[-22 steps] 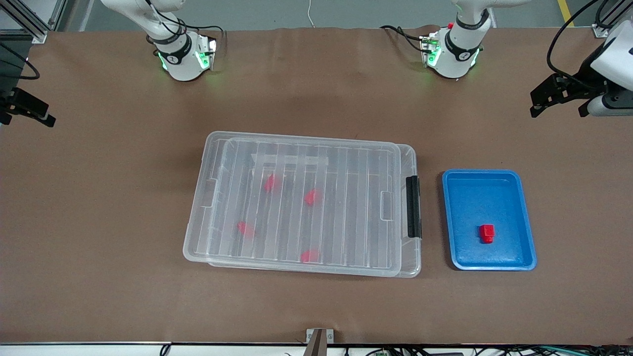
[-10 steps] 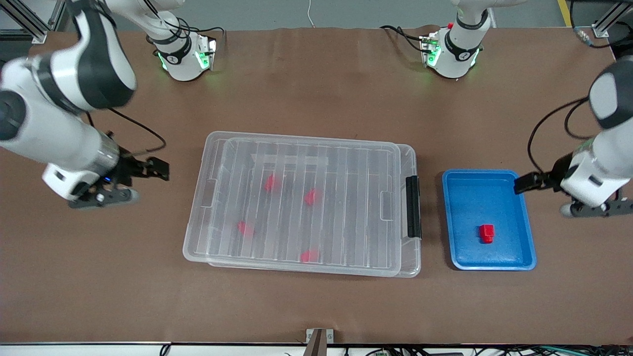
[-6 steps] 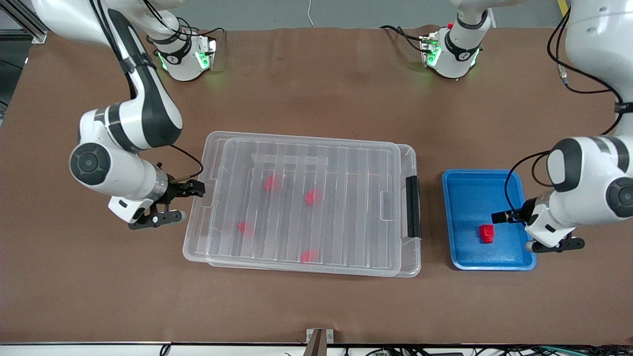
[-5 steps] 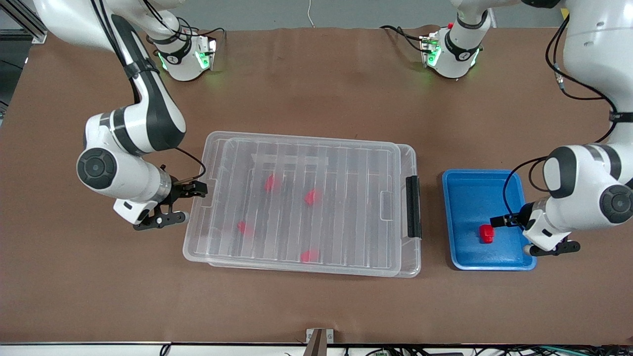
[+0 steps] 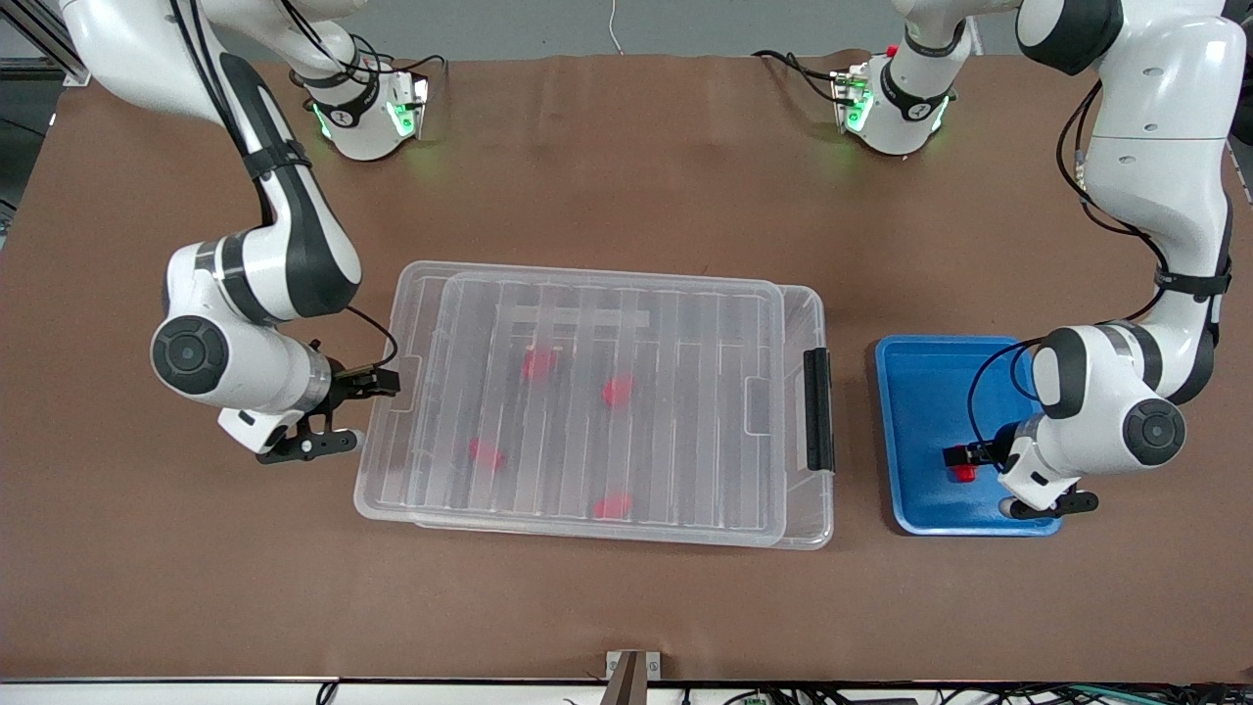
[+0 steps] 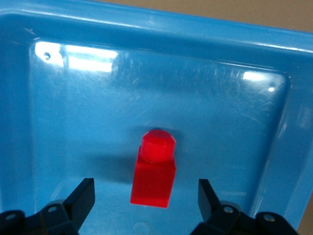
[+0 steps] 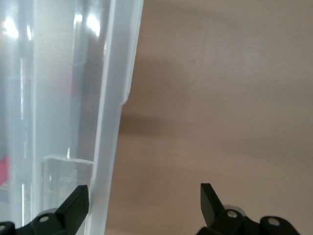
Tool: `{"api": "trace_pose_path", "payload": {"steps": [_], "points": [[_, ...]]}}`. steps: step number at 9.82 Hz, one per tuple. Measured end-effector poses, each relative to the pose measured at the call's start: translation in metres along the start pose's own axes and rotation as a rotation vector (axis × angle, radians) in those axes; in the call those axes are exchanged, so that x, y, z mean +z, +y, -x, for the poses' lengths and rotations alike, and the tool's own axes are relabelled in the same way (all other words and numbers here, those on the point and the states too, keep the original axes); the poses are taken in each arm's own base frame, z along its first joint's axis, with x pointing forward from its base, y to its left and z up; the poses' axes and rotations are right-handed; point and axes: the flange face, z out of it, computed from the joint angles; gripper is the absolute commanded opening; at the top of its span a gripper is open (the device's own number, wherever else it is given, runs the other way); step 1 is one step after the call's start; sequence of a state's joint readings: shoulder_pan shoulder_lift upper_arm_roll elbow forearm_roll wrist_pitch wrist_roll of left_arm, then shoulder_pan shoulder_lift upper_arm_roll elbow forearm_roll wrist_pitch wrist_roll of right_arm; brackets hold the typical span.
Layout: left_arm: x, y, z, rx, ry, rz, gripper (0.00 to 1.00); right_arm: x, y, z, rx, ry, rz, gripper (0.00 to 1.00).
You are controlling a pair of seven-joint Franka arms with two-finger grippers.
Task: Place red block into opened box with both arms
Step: 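Grasp the red block with the left gripper while the right gripper grips the lid, then slide the lid away from the handle with the right gripper while the left gripper lifts, then carry the red block with the left gripper over the opened box end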
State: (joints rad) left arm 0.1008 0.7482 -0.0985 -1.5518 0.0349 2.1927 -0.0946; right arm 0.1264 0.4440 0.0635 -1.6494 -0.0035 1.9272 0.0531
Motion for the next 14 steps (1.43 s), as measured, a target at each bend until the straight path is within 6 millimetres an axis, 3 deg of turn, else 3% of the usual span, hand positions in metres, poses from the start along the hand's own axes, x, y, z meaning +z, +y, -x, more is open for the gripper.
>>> {"api": "trace_pose_path", "payload": {"steps": [2,3,5,6,8,10,11,12,13,14], "points": [[0.008,0.003,-0.001,0.003,0.003,0.002,0.27,0.000,0.043,0.003,0.048,-0.035,0.019,1.00],[0.011,0.003,-0.001,0.003,0.002,0.002,0.14,0.000,0.061,0.007,0.063,-0.058,0.043,1.00],[0.009,0.004,-0.003,0.005,0.010,0.004,0.07,0.001,0.081,0.012,0.081,-0.091,0.072,1.00],[-0.002,0.008,-0.006,0.010,0.029,0.008,0.02,0.001,0.088,0.013,0.087,-0.097,0.087,1.00],[-0.057,0.032,-0.006,0.043,0.041,0.016,0.01,-0.002,0.111,0.016,0.083,-0.103,0.108,1.00],[-0.145,0.090,0.018,0.127,0.055,0.013,0.01,-0.009,0.129,0.017,0.079,-0.095,0.114,1.00],[-0.182,0.124,0.037,0.165,0.068,0.008,0.01,-0.022,0.130,0.016,0.082,-0.080,0.116,1.00],[-0.206,0.158,0.056,0.178,0.078,0.006,0.01,-0.047,0.129,0.016,0.086,-0.070,0.118,1.00],[-0.214,0.199,0.076,0.177,0.077,0.006,0.01,-0.086,0.128,0.018,0.093,-0.051,0.121,1.00],[-0.207,0.246,0.096,0.185,0.065,0.006,0.01,-0.137,0.126,0.027,0.103,-0.012,0.119,1.00]]}}
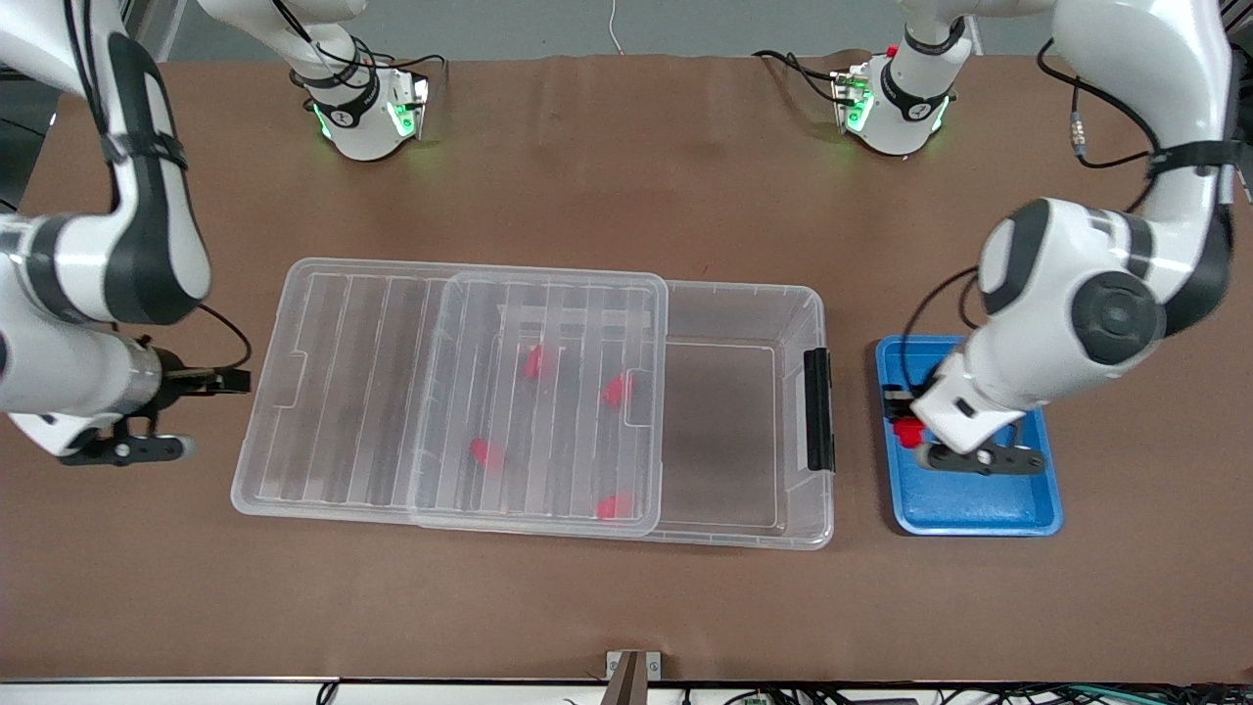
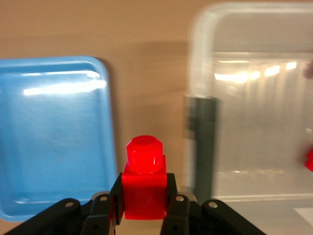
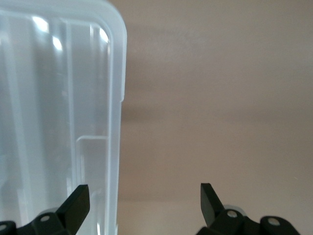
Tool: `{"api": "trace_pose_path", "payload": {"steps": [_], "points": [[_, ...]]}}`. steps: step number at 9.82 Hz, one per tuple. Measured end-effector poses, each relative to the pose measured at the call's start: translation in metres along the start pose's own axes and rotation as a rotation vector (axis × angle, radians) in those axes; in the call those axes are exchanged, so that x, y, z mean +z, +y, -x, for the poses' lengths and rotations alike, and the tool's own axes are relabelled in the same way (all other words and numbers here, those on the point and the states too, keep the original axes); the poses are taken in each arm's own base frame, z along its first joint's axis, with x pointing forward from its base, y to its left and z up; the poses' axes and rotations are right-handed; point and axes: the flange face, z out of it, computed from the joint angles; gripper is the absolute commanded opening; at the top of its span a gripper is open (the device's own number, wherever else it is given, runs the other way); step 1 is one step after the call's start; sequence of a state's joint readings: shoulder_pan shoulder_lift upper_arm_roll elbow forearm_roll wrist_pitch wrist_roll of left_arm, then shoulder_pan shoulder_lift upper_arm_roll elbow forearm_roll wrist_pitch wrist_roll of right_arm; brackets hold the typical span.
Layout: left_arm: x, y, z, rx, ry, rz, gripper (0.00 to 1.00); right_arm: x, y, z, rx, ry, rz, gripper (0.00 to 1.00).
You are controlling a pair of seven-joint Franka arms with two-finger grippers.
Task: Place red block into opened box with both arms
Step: 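Carry the red block with the left gripper over the opened box end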
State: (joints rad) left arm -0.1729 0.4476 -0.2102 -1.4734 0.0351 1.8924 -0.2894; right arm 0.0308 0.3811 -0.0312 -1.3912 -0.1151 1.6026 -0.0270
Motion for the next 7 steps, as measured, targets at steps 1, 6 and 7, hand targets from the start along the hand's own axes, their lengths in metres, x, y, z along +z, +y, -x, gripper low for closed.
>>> {"api": "trace_pose_path", "payload": {"steps": [1,6,7], "points": [[0.016,0.050,0.015,0.008,-0.020,-0.010,0.01,-0.049,0.007,0.016,0.016,0.053,-0.018,1.00],[0.137,0.147,0.026,0.069,0.035,-0.037,0.02,-0.159,0.080,0.131,0.138,0.170,-0.141,1.00],[0.157,0.152,0.025,0.077,0.038,-0.026,0.02,-0.155,0.079,0.139,0.138,0.167,-0.145,1.00]]}}
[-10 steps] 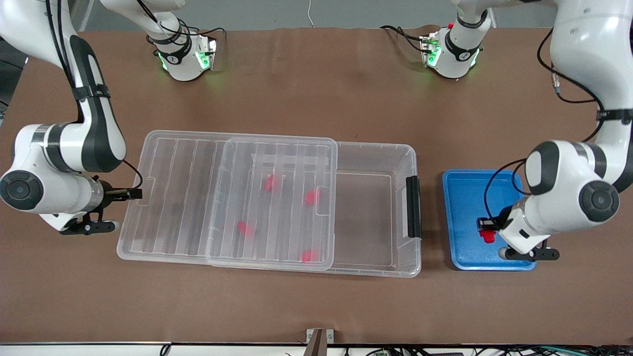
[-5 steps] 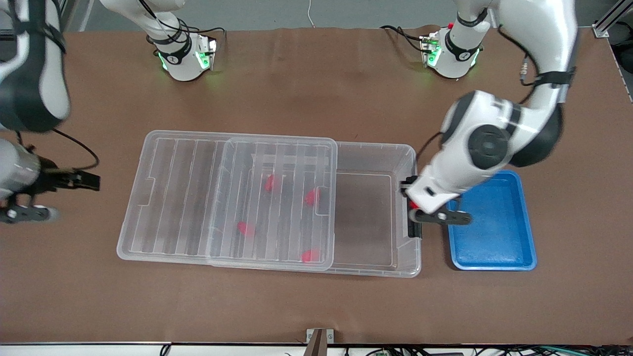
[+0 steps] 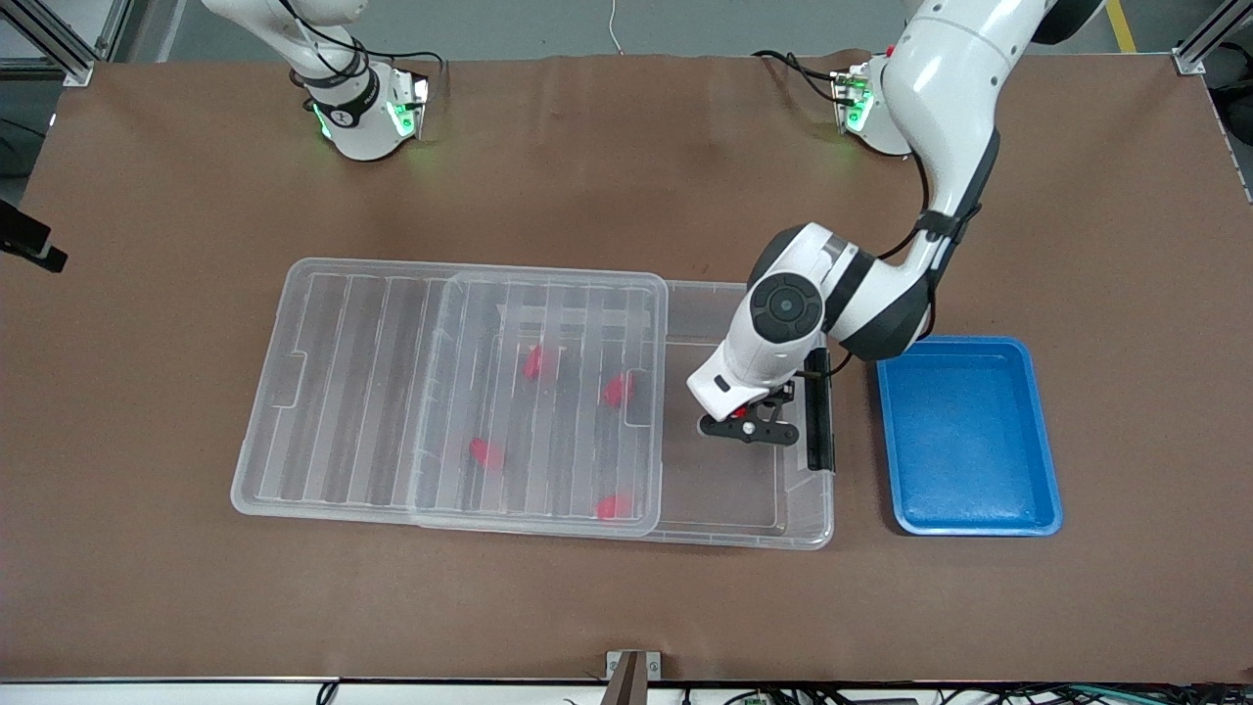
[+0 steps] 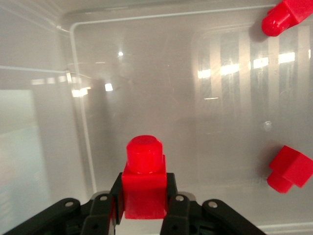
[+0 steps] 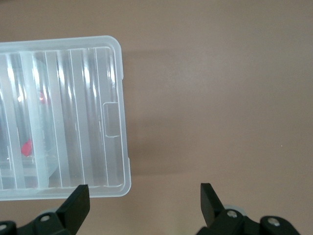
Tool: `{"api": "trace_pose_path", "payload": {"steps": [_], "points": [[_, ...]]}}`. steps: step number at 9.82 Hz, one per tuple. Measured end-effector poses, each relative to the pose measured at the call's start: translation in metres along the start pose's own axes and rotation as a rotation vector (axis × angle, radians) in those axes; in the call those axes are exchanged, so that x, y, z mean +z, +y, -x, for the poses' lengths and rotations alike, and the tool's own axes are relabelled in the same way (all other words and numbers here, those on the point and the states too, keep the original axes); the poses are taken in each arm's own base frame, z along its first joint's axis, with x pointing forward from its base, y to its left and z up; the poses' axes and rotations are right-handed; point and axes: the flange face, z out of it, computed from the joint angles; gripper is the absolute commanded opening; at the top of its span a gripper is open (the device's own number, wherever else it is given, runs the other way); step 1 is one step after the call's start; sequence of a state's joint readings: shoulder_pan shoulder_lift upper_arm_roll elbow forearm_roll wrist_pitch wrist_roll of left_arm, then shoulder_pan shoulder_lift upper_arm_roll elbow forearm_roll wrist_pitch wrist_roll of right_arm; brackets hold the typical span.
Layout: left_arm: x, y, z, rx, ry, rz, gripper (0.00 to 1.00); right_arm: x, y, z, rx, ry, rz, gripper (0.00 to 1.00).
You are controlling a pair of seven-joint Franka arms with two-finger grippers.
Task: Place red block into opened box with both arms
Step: 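Carry the red block with the left gripper over the opened box end, then lower the red block into the box and open the left gripper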
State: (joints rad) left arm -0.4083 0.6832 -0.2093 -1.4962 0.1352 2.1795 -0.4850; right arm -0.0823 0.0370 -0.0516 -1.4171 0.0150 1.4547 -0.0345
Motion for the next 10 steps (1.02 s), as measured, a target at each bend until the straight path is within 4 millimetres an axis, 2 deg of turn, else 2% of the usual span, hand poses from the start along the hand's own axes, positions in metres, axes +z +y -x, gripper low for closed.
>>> {"api": "trace_pose_path", "payload": {"steps": [2,8,9,10], "points": [[0.030,0.010,0.003,0.013,-0.004,0.012,0.03,0.012,0.009,0.004,0.017,0.001,-0.010,1.00],[0.078,0.000,0.002,0.006,-0.017,0.006,0.05,0.014,0.008,0.006,0.016,0.004,-0.016,1.00],[0.083,-0.002,0.002,-0.004,-0.020,0.006,0.16,0.014,0.008,0.006,0.016,0.004,-0.016,1.00],[0.082,-0.002,0.002,-0.027,-0.019,0.006,0.35,0.014,0.008,0.006,0.016,0.004,-0.016,1.00]]}}
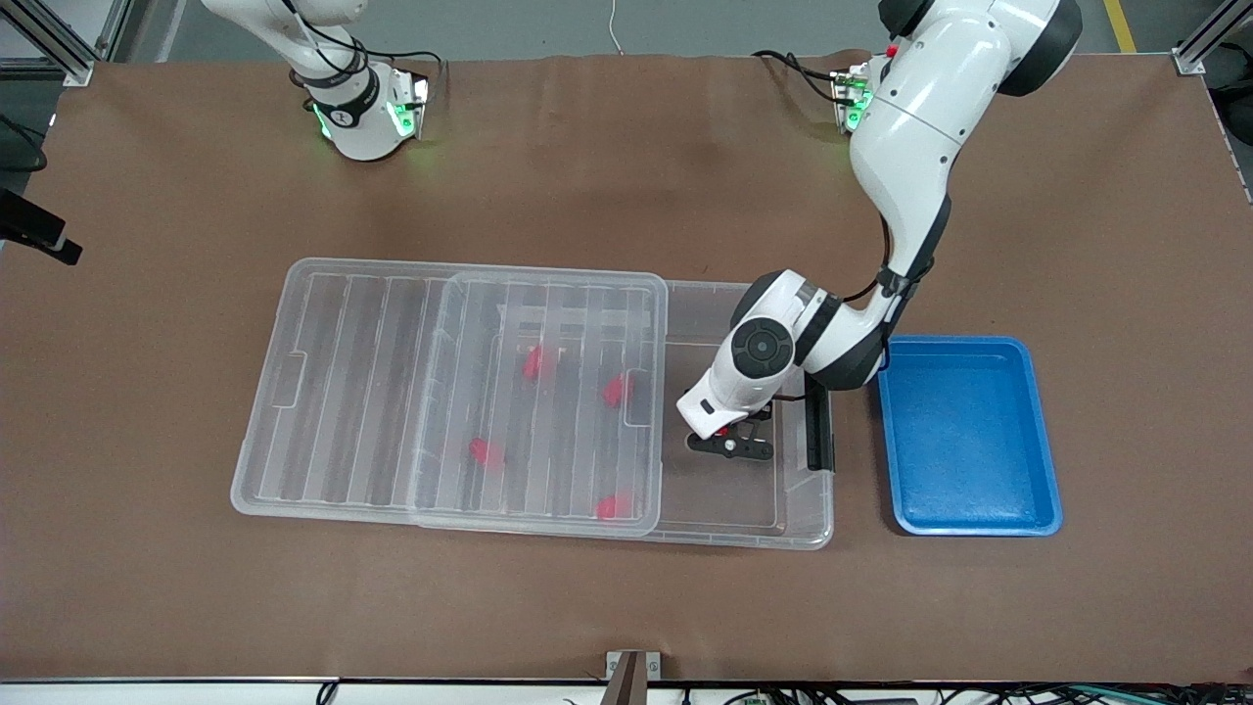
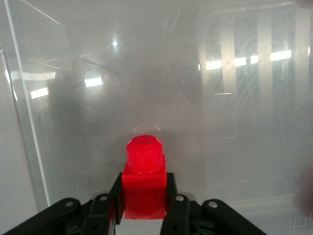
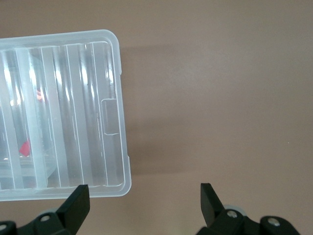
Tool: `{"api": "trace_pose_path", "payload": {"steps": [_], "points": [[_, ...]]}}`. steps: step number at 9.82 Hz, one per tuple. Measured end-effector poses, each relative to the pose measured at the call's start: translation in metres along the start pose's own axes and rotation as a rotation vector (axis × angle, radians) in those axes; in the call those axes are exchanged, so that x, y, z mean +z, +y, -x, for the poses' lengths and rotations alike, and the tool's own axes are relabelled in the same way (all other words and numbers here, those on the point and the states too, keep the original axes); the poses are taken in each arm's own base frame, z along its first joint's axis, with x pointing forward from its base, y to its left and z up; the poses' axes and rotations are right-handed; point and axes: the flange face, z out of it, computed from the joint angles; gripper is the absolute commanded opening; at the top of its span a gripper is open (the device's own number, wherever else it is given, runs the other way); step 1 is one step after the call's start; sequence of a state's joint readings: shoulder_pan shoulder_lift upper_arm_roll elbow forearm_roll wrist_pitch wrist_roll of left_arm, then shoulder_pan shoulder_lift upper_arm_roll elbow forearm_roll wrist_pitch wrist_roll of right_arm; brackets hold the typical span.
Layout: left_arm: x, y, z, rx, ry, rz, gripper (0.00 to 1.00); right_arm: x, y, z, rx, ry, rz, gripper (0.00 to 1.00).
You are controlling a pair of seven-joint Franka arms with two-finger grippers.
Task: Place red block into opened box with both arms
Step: 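Lower the red block into the box and open the left gripper, then raise the left gripper and withdraw it past the blue tray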
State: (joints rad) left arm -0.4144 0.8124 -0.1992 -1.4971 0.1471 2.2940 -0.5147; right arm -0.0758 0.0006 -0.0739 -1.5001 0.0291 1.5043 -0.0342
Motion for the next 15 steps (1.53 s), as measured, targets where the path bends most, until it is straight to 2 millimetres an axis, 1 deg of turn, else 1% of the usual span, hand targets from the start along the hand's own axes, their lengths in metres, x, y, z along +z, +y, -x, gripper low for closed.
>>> {"api": "trace_pose_path", "payload": {"steps": [1,2,4,5,6,7,8,9,10,11,12,13,14,15], "points": [[0.000,0.000,0.000,-0.022,0.001,-0.001,0.65,0.000,0.000,0.000,0.000,0.000,0.000,1.00],[0.000,0.001,0.000,-0.030,0.002,-0.001,1.00,0.000,0.000,0.000,0.000,0.000,0.000,1.00],[-0.002,0.004,0.000,-0.030,0.009,0.003,1.00,0.000,0.000,0.000,0.000,0.000,0.000,1.00],[-0.009,0.005,-0.004,-0.032,0.023,0.009,1.00,0.000,0.000,0.000,0.000,0.000,0.000,1.00],[-0.025,0.005,-0.009,-0.036,0.047,0.018,1.00,0.000,0.000,0.000,0.000,0.000,0.000,1.00],[-0.051,0.003,-0.014,-0.040,0.078,0.026,1.00,0.000,0.000,0.000,0.001,0.000,0.000,1.00],[-0.084,-0.001,-0.019,-0.047,0.107,0.029,1.00,0.000,0.001,0.000,0.001,0.000,0.000,1.00],[-0.121,-0.011,-0.023,-0.061,0.137,0.030,1.00,0.000,0.001,0.000,0.001,-0.001,0.000,1.00],[-0.159,-0.029,-0.028,-0.086,0.164,0.026,1.00,0.001,0.001,0.000,0.002,-0.001,0.000,1.00],[-0.196,-0.047,-0.030,-0.109,0.182,0.018,1.00,0.002,0.002,0.001,0.003,-0.009,0.000,0.84],[-0.229,-0.065,-0.029,-0.134,0.191,0.004,1.00,0.005,0.002,0.001,0.003,-0.018,-0.001,0.37],[-0.261,-0.089,-0.029,-0.163,0.204,-0.009,1.00,0.012,0.001,-0.001,-0.014,-0.030,-0.002,0.07],[-0.293,-0.121,-0.029,-0.171,0.218,-0.025,1.00,0.030,-0.002,-0.009,-0.061,-0.047,-0.005,0.00],[-0.323,-0.159,-0.025,-0.158,0.222,-0.047,1.00,0.060,-0.005,-0.023,-0.107,-0.077,-0.007,0.00]]}}
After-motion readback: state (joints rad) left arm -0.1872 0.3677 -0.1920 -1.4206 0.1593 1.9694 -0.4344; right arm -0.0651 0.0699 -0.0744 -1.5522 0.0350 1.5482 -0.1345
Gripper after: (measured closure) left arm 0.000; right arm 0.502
